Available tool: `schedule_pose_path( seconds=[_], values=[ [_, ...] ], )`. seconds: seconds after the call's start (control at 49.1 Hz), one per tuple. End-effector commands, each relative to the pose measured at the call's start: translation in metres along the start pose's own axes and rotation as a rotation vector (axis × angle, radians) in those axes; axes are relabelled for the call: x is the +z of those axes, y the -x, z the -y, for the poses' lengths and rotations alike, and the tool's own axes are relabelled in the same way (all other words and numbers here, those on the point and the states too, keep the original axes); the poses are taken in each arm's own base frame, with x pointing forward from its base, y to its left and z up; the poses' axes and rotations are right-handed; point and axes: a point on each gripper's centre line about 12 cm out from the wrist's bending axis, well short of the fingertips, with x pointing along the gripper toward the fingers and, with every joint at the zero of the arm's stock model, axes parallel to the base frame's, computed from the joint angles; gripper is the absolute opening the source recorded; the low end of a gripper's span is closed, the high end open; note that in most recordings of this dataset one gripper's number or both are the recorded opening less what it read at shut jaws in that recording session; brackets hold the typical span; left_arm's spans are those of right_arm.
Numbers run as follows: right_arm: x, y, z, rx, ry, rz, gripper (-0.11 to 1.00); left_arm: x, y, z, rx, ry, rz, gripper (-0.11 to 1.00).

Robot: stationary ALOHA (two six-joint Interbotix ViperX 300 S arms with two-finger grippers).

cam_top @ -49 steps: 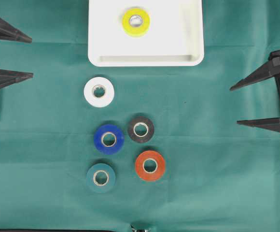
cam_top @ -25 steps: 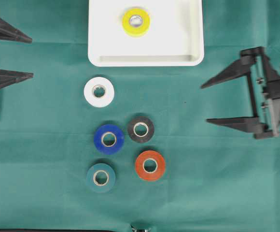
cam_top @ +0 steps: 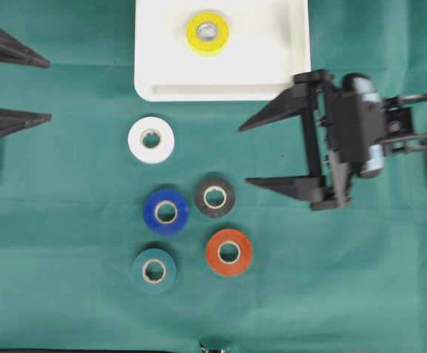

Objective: Pick up the tape from a random location and place it into the white case.
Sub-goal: 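Raise the right gripper and swing it toward the black tape, then move the open right gripper over the black tape roll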

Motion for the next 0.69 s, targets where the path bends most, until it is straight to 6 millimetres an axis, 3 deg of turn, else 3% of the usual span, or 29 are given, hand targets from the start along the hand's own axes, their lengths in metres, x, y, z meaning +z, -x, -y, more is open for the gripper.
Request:
schedule_pose_path(
  seconds=[0.0, 0.244, 0.672],
  values=[
    [0.020, -0.006, 0.001, -0.003, 0.002, 0.048, 0.92, 0.004, 0.000, 0.001, -0.007, -0.004, 0.012, 0.99],
    [0.024, -0.017, 0.001, -0.003, 0.003, 0.046, 0.93, 0.004, 0.000, 0.001, -0.007, -0.006, 0.012, 0.99],
    [0.018, -0.018, 0.007, -0.022, -0.022, -0.031, 0.93, 0.004, -0.001, 0.001, -0.007, -0.005, 0.007, 0.99]
  ],
)
